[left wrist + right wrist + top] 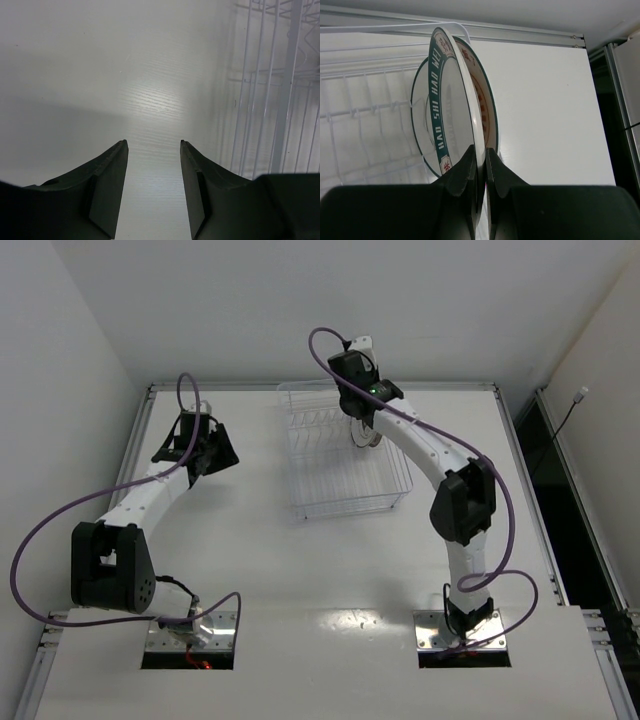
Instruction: Load the plates into the dish rack
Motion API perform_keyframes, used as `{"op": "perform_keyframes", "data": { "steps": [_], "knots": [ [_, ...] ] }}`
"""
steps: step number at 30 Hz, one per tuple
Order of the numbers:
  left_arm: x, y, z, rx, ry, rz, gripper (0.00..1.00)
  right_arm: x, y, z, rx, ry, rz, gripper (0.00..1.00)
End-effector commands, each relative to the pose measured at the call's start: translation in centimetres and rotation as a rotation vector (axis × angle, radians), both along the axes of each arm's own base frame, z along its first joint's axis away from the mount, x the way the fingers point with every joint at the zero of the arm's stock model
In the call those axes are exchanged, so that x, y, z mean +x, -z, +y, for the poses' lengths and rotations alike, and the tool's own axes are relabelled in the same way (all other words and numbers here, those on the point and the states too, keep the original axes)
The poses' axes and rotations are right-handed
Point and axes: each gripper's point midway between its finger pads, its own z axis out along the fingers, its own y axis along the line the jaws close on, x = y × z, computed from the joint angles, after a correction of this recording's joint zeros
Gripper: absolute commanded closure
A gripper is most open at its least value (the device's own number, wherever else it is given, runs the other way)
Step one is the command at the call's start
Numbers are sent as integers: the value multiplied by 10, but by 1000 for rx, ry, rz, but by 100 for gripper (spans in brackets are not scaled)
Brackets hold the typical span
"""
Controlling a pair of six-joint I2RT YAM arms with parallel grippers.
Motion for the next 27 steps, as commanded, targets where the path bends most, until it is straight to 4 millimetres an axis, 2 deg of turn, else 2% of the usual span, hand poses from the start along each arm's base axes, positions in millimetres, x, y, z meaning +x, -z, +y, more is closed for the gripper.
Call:
{"op": "perform_keyframes", "data": {
  "steps": [1, 2, 5, 9, 13, 18, 21, 25, 27],
  "knots": [
    [5, -17, 2, -3, -15, -57, 57, 6, -17, 1, 13, -3, -45, 100],
    [5, -17, 2, -3, -15, -57, 57, 6, -8, -4, 7, -1, -22, 100],
    [5, -17, 4, 3, -22, -57, 57, 8, 2, -2, 44, -23, -4, 100],
    [5, -17, 4, 3, -22, -57, 57, 8, 3, 1, 58, -28, -2, 100],
    [5, -17, 4, 3, -22, -57, 57, 5, -14, 1, 68, -21, -46, 100],
    [5, -17, 4, 3, -22, -57, 57, -2, -53, -5, 71, -2, -127, 100],
    [5, -17, 4, 3, -22, -57, 57, -3, -63, -3, 66, -10, -149, 100],
    [5, -17, 4, 3, -22, -57, 57, -4, -68, 1, 67, -11, -159, 100],
    [5, -17, 4, 3, -22, -57, 57, -4, -60, 3, 67, -21, -147, 100]
  ]
}}
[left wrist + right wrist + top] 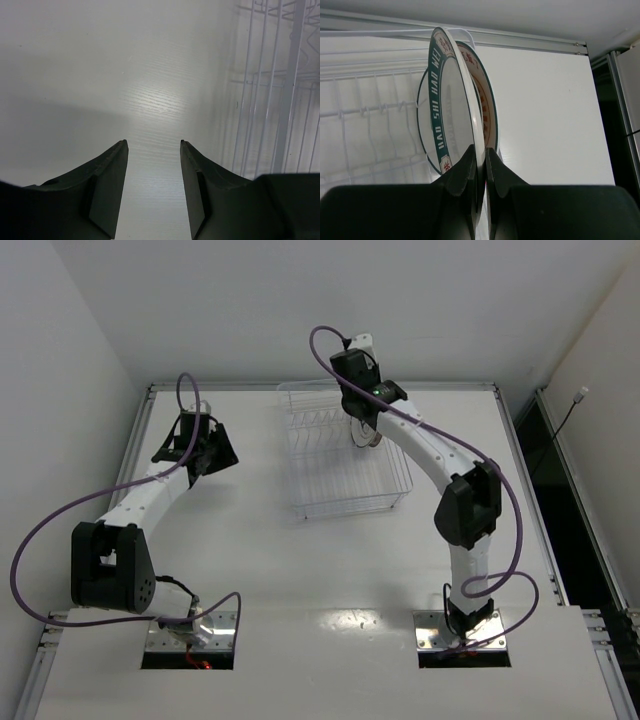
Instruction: Load the plates into the dish rack
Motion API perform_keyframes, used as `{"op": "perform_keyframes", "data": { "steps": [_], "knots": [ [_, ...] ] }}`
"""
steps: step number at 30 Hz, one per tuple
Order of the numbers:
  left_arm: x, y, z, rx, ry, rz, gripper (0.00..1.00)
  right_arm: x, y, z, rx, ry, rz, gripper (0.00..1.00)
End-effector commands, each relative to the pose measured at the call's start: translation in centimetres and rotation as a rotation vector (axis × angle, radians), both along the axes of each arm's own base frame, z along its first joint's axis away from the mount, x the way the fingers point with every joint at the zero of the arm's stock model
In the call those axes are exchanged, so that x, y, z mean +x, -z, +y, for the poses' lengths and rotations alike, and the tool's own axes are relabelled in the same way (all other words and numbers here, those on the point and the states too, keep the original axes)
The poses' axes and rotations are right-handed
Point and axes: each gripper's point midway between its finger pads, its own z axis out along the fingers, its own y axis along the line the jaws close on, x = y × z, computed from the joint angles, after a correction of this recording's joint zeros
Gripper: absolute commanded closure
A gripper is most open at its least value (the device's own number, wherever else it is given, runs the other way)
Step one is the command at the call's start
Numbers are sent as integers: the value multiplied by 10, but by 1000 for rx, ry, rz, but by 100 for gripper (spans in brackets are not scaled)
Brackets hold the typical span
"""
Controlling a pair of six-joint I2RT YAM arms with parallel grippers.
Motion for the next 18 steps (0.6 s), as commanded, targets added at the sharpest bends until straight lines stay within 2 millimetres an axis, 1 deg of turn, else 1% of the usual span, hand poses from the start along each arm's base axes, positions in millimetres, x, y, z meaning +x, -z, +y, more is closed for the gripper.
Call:
{"op": "perform_keyframes", "data": {
  "steps": [1, 2, 4, 5, 8, 9, 11, 12, 13, 14, 15, 16, 17, 18],
  "knots": [
    [5, -17, 2, -4, -14, -57, 57, 0, -52, 4, 66, 7, -141, 100],
    [5, -17, 2, -4, -14, -57, 57, 0, -51, 6, 72, -3, -138, 100],
    [5, -17, 2, -4, -14, -57, 57, 4, -39, 10, 65, -14, -115, 100],
    [5, -17, 2, -4, -14, -57, 57, 4, -38, 12, 70, -23, -112, 100],
    [5, -17, 2, -4, -14, -57, 57, 9, -18, 17, 61, -28, -75, 100],
    [5, -17, 2, -4, -14, -57, 57, 8, -16, 19, 69, -33, -66, 100],
    [5, -17, 2, -4, -14, -57, 57, 8, 1, 23, 71, -47, -32, 100],
    [5, -17, 2, -4, -14, -57, 57, 10, 10, 28, 79, -66, -18, 100],
    [5, -17, 2, -4, -14, -57, 57, 10, 10, 29, 84, -74, -15, 100],
    [5, -17, 2, -4, -14, -57, 57, 10, 23, 30, 79, -69, 5, 100],
    [7, -21, 2, -5, -14, -66, 57, 11, 28, 32, 81, -80, 18, 100],
    [7, -21, 2, -5, -14, -66, 57, 10, 41, 34, 72, -88, 50, 100],
    [7, -21, 2, -5, -14, -66, 57, 10, 42, 36, 76, -95, 53, 100],
    [7, -21, 2, -5, -14, -66, 57, 11, 51, 40, 82, -112, 73, 100]
  ]
}}
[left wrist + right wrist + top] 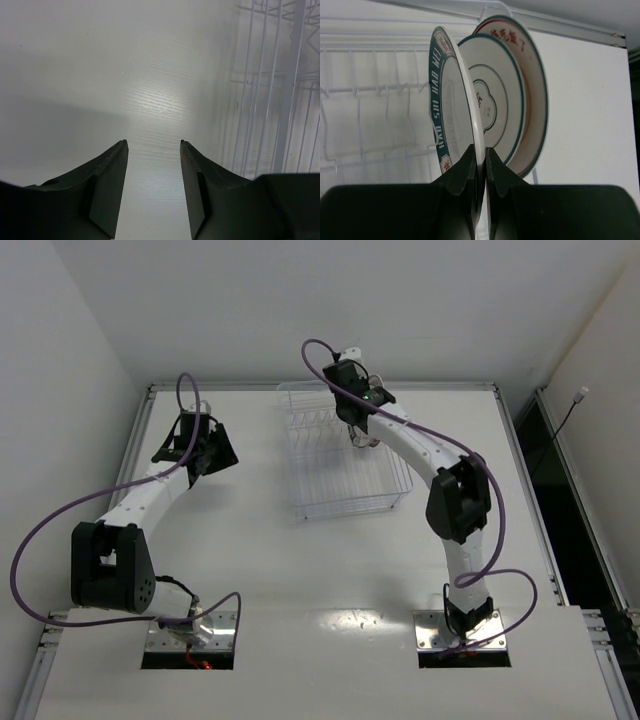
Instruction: Load the plates into the dish rack
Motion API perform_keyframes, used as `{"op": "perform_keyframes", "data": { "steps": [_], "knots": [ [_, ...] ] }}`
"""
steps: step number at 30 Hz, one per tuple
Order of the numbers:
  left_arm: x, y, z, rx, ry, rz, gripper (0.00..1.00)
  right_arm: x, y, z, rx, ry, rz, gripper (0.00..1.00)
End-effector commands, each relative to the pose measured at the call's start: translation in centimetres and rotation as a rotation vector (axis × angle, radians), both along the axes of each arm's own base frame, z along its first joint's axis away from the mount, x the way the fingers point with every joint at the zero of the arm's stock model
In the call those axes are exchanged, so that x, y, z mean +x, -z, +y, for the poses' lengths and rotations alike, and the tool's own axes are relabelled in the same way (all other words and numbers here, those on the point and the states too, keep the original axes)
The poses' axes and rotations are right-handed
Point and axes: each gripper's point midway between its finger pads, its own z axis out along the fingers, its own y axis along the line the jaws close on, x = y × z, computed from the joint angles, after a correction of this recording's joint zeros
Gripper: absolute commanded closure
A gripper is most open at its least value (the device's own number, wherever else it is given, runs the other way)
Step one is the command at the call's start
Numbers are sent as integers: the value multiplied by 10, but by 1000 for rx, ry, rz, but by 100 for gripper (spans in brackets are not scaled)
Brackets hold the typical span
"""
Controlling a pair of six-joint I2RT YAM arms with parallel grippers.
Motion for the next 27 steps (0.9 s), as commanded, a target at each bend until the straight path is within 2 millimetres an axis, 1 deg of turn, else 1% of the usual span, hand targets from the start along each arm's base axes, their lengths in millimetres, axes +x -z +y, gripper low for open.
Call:
{"op": "perform_keyframes", "data": {
  "steps": [1, 2, 3, 4, 5, 6, 7, 8, 9, 10, 11, 12, 13, 14, 15, 16, 17, 18, 19, 20, 21, 22, 23, 24, 25, 26, 27],
  "knots": [
    [7, -21, 3, 0, -20, -67, 57, 8, 17, 13, 52, -22, 9, 100],
    [6, -20, 4, 1, -20, -58, 57, 6, 19, 12, 47, -22, 19, 100],
    [6, -19, 4, 1, -20, -58, 57, 5, 22, 11, 42, -22, 26, 98],
    [6, -19, 4, 1, -20, -58, 57, 3, 21, 10, 49, -17, 25, 96],
    [5, -20, 2, -6, -12, -57, 57, 4, 13, 12, 66, -24, 8, 92],
    [5, -20, 2, -6, -12, -57, 57, 2, 17, 11, 61, -24, 17, 91],
    [5, -20, 2, -6, -12, -57, 57, 2, 10, 11, 68, -25, 6, 89],
    [5, -20, 2, -6, -12, -57, 57, 1, 11, 12, 73, -32, 9, 86],
    [5, -20, 2, -6, -12, -57, 57, -1, 8, 10, 70, -31, 14, 77],
    [5, -20, 2, -6, -12, -57, 57, 0, -6, 11, 75, -37, -5, 72],
    [7, -21, 2, -6, -12, -66, 57, -1, -10, 10, 74, -37, -4, 67],
    [7, -25, 2, -7, -12, -75, 57, -3, -24, 6, 68, -25, -13, 58],
    [5, -21, 2, -7, -12, -66, 57, -9, -41, 0, 62, -11, -26, 54],
    [5, -21, 2, -6, -12, -66, 57, -11, -52, -3, 67, -3, -47, 49],
    [4, -25, 2, -8, -12, -77, 57, -17, -62, -9, 62, 4, -50, 41],
    [4, -25, 2, -8, -12, -77, 57, -23, -75, -13, 63, -1, -63, 37],
    [6, -26, 2, -8, -12, -86, 57, -34, -105, -19, 91, -2, -110, 32],
    [6, -26, 2, -8, -12, -86, 57, -42, -112, -25, 86, -6, -113, 26],
    [6, -26, 3, -3, -19, -86, 57, -51, -117, -28, 90, -20, -101, 14],
    [6, -26, 3, -3, -19, -86, 57, -60, -122, -30, 101, -37, -94, 10],
    [6, -26, 3, -3, -19, -86, 57, -75, -127, -38, 118, -53, -88, 8],
    [6, -26, 3, -3, -19, -86, 57, -88, -121, -32, 145, -115, -40, 5],
    [6, -26, 3, -3, -19, -86, 57, -98, -117, -32, 157, -143, -15, 4],
    [6, -26, 3, -3, -19, -86, 57, -111, -94, -32, 162, -162, 46, 4],
    [6, -26, 3, -3, -19, -86, 57, -129, -100, -30, 217, -211, 47, 2],
    [6, -26, 3, -3, -19, -86, 57, -146, -69, -34, 225, -200, 120, 1],
    [6, -26, 3, -3, -19, -86, 57, -158, -60, -37, 237, -199, 141, 1]
  ]
}}
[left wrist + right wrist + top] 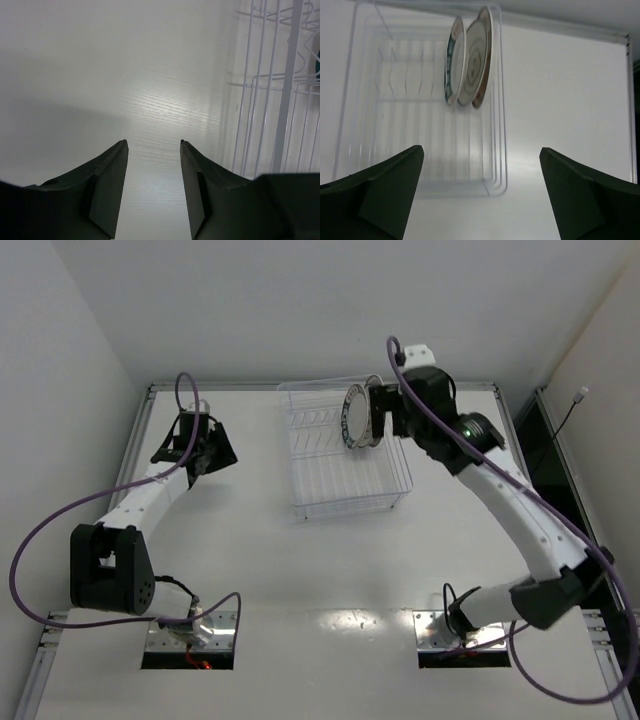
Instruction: Load the plates into the dish rack
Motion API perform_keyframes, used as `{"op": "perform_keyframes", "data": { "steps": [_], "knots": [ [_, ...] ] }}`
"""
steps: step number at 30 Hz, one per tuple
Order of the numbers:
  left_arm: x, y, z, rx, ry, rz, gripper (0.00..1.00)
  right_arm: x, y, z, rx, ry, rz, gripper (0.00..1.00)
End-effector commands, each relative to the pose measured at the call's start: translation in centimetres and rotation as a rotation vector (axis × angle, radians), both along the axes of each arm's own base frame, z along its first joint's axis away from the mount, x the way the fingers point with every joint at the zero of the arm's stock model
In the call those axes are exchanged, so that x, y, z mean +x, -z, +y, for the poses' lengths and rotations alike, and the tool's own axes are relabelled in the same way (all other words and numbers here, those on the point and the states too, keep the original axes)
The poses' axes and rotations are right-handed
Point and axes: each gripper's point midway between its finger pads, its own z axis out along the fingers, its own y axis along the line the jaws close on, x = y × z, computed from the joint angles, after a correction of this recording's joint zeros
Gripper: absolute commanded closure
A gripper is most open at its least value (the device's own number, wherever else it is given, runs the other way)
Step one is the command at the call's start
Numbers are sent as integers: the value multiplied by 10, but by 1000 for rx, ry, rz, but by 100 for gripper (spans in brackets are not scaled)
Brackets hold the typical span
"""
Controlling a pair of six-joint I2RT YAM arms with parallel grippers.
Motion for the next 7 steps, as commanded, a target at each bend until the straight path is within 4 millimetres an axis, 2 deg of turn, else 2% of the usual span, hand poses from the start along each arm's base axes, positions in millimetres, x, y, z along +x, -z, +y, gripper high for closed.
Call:
{"op": "perform_keyframes", "data": {
  "steps": [1, 2, 3, 4, 5, 6, 7],
  "knots": [
    [4, -18, 3, -1, -19, -64, 57, -49, 77, -2, 12, -69, 232, 1],
    [4, -18, 3, -1, -19, -64, 57, -61, 71, -9, 41, -64, 201, 1],
    [4, -14, 3, -8, -26, -52, 57, -74, 94, -15, 41, -45, 243, 1],
    [4, -14, 3, -8, -26, -52, 57, -83, 101, -20, 44, -39, 252, 1],
    [5, -10, 3, -7, -26, -43, 57, -93, 119, -26, 38, -31, 277, 1],
    [5, -11, 3, -15, -33, -43, 57, -99, 112, -31, 69, -7, 241, 1],
    [7, -9, -1, -15, -24, -44, 57, -103, 114, -38, 64, 18, 231, 1]
  ]
}}
